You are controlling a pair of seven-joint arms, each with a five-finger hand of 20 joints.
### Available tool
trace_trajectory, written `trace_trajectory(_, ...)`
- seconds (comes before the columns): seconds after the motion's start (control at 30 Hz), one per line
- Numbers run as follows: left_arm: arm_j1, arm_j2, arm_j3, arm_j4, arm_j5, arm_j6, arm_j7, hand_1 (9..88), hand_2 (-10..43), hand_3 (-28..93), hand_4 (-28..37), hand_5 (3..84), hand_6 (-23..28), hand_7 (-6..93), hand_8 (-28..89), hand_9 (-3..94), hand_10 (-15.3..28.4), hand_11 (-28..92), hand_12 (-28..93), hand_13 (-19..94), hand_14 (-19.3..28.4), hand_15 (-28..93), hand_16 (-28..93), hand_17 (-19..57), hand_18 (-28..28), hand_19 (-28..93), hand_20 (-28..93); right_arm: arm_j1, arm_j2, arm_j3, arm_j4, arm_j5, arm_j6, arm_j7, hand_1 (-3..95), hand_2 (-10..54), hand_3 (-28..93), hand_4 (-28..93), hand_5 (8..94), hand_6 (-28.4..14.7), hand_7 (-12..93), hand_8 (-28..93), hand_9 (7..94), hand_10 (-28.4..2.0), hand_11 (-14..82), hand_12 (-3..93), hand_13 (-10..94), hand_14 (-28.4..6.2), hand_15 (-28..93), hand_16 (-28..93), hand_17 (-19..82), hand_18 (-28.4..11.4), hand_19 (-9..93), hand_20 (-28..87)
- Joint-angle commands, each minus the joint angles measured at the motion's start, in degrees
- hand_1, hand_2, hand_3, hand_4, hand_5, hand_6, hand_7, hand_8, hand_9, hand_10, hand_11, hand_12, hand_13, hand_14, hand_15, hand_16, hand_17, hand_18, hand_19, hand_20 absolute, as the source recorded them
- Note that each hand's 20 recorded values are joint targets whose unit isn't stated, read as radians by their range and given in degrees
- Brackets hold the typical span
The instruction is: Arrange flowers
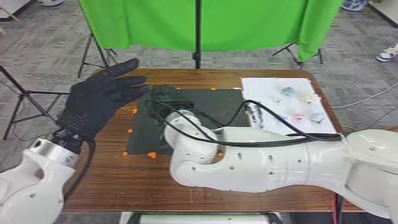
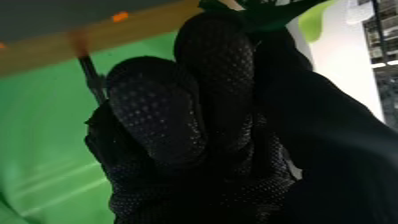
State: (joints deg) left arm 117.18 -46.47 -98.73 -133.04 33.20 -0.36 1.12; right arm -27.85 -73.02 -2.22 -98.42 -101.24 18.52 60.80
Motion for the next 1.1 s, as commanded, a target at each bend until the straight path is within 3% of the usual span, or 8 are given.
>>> trace_trajectory(0.03,2.8,1.05,-1.69,-1.68,-0.14,1.09,7.5,22.3,6.4,78,-24.6,34.1,8.4,16.3,-11,32.4,21.4,25,11,23,28.1,44,-7,-11.0,28.4,57,3,-0.5,-0.8,-5.1,2.8,2.3,-0.9,-0.4,53.5,-9.5,68,-28,89.2,-1.7,23,9,93.7,-10.2,39.6,20.2,88,-8.1,60,20,54,-20.4,93,35)
trace_trajectory(0.23,2.3,1.16,-1.43,-1.51,-0.17,0.44,7.58,22.2,6.3,78,-24.7,34.0,8.4,16.3,-11,32.4,21.3,25,11,23,28.1,44,-7,-11.0,28.4,57,2,0.0,-1.3,-6.6,4.0,3.5,-1.0,0.5,52.8,-9.5,68,-28,90.2,-0.4,21,8,93.7,-9.8,41.4,18.9,88,-8.0,59,20,53,-20.5,93,35)
trace_trajectory(0.4,0.7,0.65,-0.52,-1.01,-0.14,-0.37,6.42,22.2,6.4,78,-24.6,34.0,8.4,16.4,-11,32.2,21.3,25,11,23,28.1,44,-7,-11.0,28.4,57,2,0.3,-1.6,-7.6,5.1,2.8,0.3,3.0,52.0,-9.5,66,-28,90.8,0.4,20,7,93.7,-9.5,42.3,18.3,88,-7.9,59,20,53,-20.7,93,36)
trace_trajectory(0.5,1.1,0.99,-0.37,-1.19,-0.06,-0.36,7.24,22.1,6.4,78,-24.5,33.9,8.4,16.3,-11,32.3,21.3,25,11,23,28.1,44,-7,-11.0,28.4,57,2,0.8,-1.8,-8.1,5.5,3.4,-0.6,3.3,51.4,-9.5,66,-28,91.3,0.7,19,7,93.7,-9.5,43.5,17.8,88,-8.0,59,20,53,-20.8,93,36)
trace_trajectory(0.73,1.4,0.7,-0.79,-1.37,0.02,-0.15,7.22,22.2,6.4,78,-24.5,33.9,8.3,16.4,-11,32.2,21.3,25,11,23,28.2,44,-7,-11.0,28.4,57,2,-0.6,-2.1,-6.9,5.7,3.6,-1.6,3.9,48.1,-9.1,67,-28,93.1,1.2,17,6,93.7,-9.3,46.2,15.9,90,-8.3,59,21,55,-21.3,93,38)
trace_trajectory(0.8,1.1,0.43,-0.65,-1.21,0.0,-0.37,6.66,22.3,6.4,77,-24.5,33.9,8.4,16.4,-11,32.2,21.3,25,11,23,28.2,44,-7,-11.0,28.4,57,2,-0.8,-2.1,-6.8,5.7,3.6,-1.6,3.9,46.0,-6.8,67,-28,93.3,1.9,16,3,93.7,-9.4,46.7,15.5,90,-8.3,59,21,55,-21.4,93,38)
trace_trajectory(0.9,1.2,0.59,-0.52,-1.15,-0.07,-0.17,6.95,22.3,6.4,78,-24.4,33.9,8.4,16.4,-11,32.2,21.2,25,11,23,28.1,44,-7,-11.0,28.4,57,2,-1.0,-2.0,-6.1,5.3,4.9,-1.3,3.3,42.8,-2.9,67,-28,93.7,2.7,18,-11,93.7,-9.5,47.0,15.4,90,-8.4,59,21,55,-21.3,93,39)
trace_trajectory(1.1,1.1,0.31,-0.6,-1.04,-0.07,-0.38,6.51,22.2,6.4,78,-24.3,33.9,8.3,16.4,-11,32.1,21.2,25,11,23,28.2,44,-7,-11.0,28.4,57,2,-1.3,-1.9,-5.5,4.9,5.3,-2.1,2.8,42.6,-1.0,63,-28,93.6,2.7,16,-13,93.7,-9.5,46.9,15.6,90,-8.3,59,22,55,-21.3,93,39)
